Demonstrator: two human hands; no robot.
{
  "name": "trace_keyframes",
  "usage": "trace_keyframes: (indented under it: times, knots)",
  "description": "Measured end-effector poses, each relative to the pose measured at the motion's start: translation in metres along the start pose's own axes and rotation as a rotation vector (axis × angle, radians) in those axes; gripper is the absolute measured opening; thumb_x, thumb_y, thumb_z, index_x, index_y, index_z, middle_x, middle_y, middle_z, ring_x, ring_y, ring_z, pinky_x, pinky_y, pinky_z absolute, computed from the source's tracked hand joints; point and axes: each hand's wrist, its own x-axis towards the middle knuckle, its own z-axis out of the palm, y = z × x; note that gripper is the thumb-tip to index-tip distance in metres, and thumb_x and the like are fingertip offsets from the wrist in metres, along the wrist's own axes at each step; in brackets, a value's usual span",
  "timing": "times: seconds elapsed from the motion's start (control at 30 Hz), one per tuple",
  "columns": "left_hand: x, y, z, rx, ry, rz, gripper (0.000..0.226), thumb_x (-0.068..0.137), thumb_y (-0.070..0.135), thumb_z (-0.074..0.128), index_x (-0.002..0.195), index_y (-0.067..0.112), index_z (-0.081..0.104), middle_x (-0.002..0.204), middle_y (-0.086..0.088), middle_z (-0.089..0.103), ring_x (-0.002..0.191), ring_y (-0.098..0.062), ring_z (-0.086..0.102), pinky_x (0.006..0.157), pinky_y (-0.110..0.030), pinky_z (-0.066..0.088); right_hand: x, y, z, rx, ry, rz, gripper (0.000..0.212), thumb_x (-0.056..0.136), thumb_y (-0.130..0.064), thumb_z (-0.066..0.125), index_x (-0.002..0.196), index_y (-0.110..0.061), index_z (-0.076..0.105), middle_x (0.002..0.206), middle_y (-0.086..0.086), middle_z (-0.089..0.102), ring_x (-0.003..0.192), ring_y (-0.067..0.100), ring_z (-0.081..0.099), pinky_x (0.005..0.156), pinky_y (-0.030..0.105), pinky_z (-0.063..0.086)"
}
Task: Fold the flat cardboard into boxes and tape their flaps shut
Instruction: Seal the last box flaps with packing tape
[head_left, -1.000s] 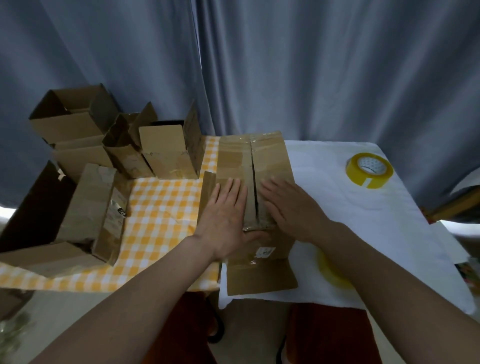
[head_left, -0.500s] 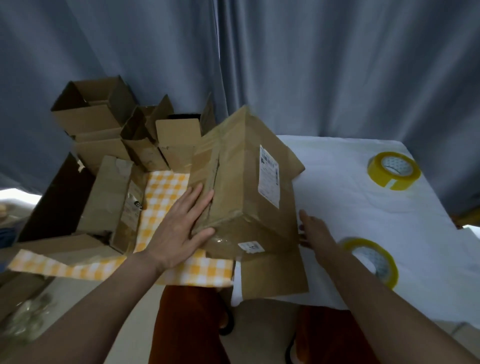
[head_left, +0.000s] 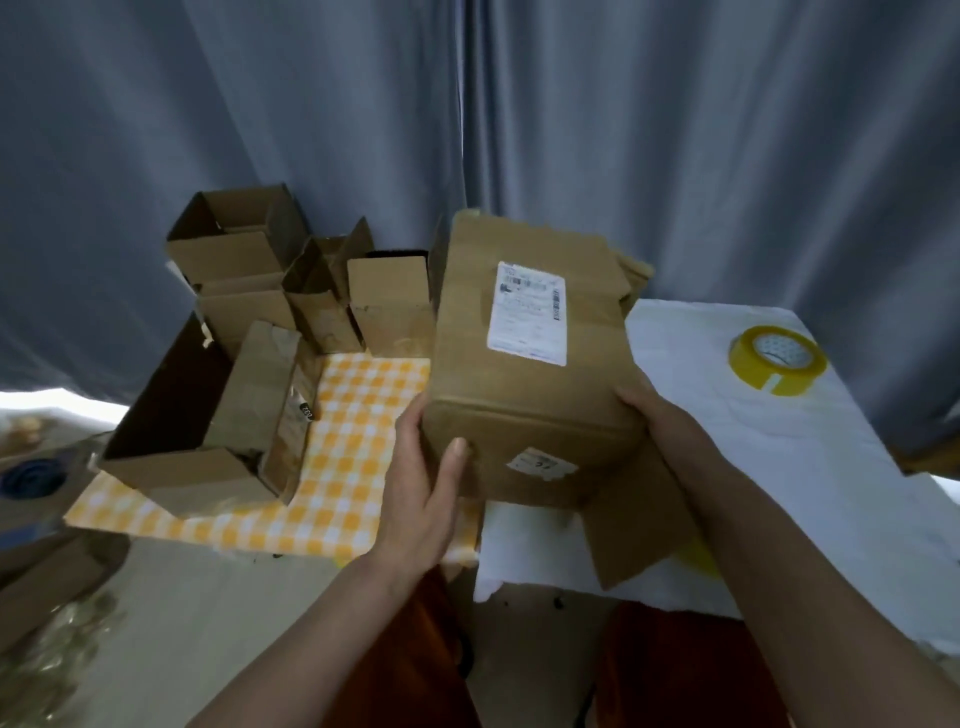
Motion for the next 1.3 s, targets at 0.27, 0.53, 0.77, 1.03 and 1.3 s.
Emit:
trace_keyframes:
  times: [0.27,0.53,0.77,1.03,1.3]
  knots:
    - [-0.004,0.003,0.000,0.350,0.019,-0.096,0.051,0.097,0.014,0.050,0.145,0.013,0.033,0.146,-0.001,0.038,0.135,-0.015,0.034,0.110,-0.019,0.026,-0.024,0.016,0.029,-0.208,-0.205,0.040,0.070,0.086,-0.029,0.057,0.143,-0.048,0.021,0.107,-0.021,0.054,0.088,-0.004,0.053,0.060,0.014,0.046]
    - [0.032,0.071,0.059,0.609,-0.546,-0.336,0.095,0.071,0.079,0.047,0.144,0.022,0.027,0.139,-0.008,0.046,0.124,-0.028,0.046,0.089,-0.034,0.039,-0.033,0.025,0.023,0.088,-0.157,0.021,0.025,0.098,-0.024,0.046,0.119,-0.018,0.057,0.100,-0.005,0.070,0.088,0.007,0.069,0.064,0.021,0.054]
    - [0.049,0.091,0.086,0.740,-0.751,-0.377,0.102,0.075,0.056,0.069,0.149,0.024,0.008,0.152,-0.014,0.016,0.140,-0.045,0.016,0.112,-0.055,0.023,-0.037,0.038,-0.014,-0.396,-0.088,-0.064,0.045,0.093,0.010,0.036,0.131,-0.009,0.051,0.111,0.009,0.064,0.079,0.002,0.067,0.060,0.013,0.052]
    - [0.077,0.055,0.014,0.526,-0.688,-0.430,0.119,0.066,0.038,0.086,0.154,0.026,0.006,0.156,-0.003,0.025,0.141,-0.024,0.028,0.114,-0.034,0.028,-0.034,0.057,-0.051,-0.517,0.303,0.186,0.066,0.091,-0.025,0.061,0.144,-0.004,0.029,0.145,0.019,0.038,0.128,0.034,0.042,0.099,0.041,0.039]
    - [0.069,0.048,-0.013,1.186,-0.466,-0.366,0.127,0.057,0.059,0.082,0.150,0.025,0.004,0.140,-0.011,0.032,0.127,-0.031,0.037,0.093,-0.040,0.044,-0.029,0.020,0.008,-0.145,0.087,0.042,0.021,0.089,-0.006,0.056,0.108,-0.012,0.063,0.095,0.004,0.069,0.088,0.024,0.066,0.069,0.036,0.056]
